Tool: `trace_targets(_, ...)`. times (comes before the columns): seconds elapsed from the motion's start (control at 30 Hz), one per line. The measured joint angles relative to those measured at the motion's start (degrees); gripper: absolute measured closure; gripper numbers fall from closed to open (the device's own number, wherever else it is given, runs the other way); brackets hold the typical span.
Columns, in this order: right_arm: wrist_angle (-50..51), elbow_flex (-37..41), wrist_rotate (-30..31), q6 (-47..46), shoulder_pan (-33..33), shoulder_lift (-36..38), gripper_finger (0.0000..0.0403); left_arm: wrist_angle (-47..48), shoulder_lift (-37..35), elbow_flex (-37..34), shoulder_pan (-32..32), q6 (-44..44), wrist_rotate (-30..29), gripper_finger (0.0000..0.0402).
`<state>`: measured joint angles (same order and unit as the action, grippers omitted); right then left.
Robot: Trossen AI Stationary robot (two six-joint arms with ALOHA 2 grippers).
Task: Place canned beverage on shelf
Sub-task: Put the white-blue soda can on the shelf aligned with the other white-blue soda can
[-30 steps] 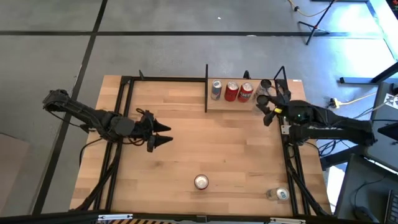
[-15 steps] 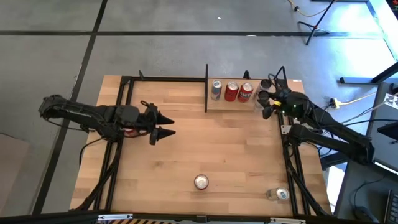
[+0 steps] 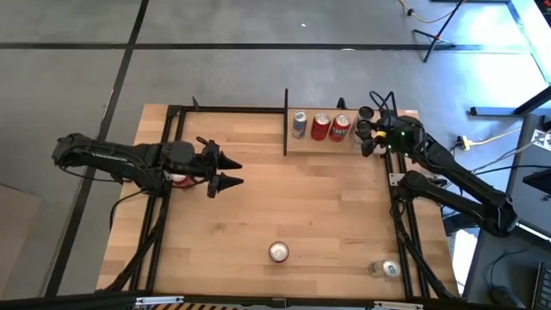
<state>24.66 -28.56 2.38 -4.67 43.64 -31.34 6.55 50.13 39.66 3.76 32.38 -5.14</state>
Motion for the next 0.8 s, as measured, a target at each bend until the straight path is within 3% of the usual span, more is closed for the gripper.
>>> trace_targets(0.4,-1.0,0.07,-1.96,2.15,4.08,-0.43,0.0182,-0.28,0.0,0.0,-0.64,0.07,0.61,0.009)
trace_targets(0.63,-1.18,0.09,-0.87,2.13,4.02,-0.8,0.0083,-0.33,0.0,0.0,-0.64,0.39,0.61,0.009)
trace_targets(0.8,-1.16,0.09,-0.65,2.13,4.02,-0.8,0.0061,-1.33,-0.01,0.0,-0.64,0.44,0.59,0.009)
